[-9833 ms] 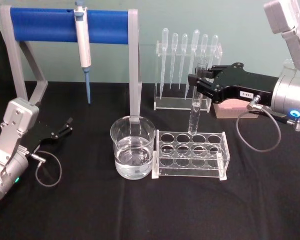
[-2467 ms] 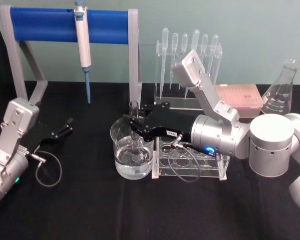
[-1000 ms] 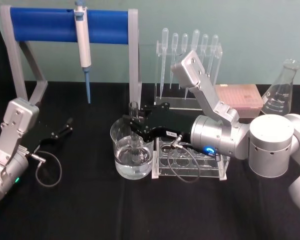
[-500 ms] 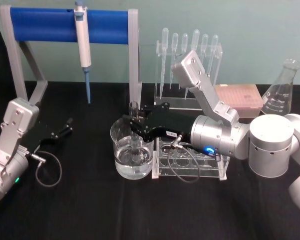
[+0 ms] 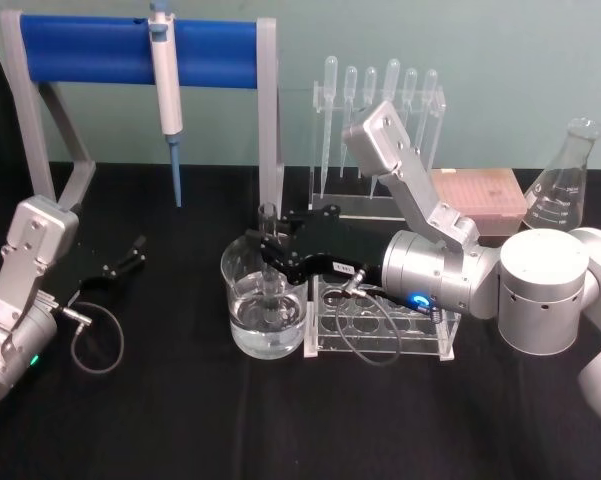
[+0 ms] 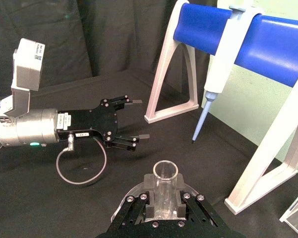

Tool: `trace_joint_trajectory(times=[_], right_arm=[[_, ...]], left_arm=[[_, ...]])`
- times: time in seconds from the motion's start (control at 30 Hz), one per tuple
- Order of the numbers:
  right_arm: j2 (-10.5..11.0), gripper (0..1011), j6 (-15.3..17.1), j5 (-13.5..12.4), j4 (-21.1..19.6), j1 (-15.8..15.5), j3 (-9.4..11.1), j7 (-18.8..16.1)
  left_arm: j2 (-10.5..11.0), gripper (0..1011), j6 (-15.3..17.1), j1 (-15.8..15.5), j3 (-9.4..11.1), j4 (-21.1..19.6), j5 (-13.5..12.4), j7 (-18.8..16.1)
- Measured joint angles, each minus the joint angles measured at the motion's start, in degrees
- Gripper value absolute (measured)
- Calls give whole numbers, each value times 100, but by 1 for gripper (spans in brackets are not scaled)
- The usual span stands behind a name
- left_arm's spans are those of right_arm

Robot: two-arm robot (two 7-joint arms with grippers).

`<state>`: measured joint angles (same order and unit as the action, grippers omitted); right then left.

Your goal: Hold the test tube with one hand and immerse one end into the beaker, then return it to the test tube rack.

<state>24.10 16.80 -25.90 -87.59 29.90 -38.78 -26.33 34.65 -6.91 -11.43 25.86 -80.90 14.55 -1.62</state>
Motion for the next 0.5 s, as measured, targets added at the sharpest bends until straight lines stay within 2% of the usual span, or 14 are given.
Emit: trace_joint_trajectory(times=[0.5], right_arm=[[0, 224, 0, 0, 0, 0, 0, 0]], left_arm=[[0, 1000, 0, 0, 0, 0, 0, 0]])
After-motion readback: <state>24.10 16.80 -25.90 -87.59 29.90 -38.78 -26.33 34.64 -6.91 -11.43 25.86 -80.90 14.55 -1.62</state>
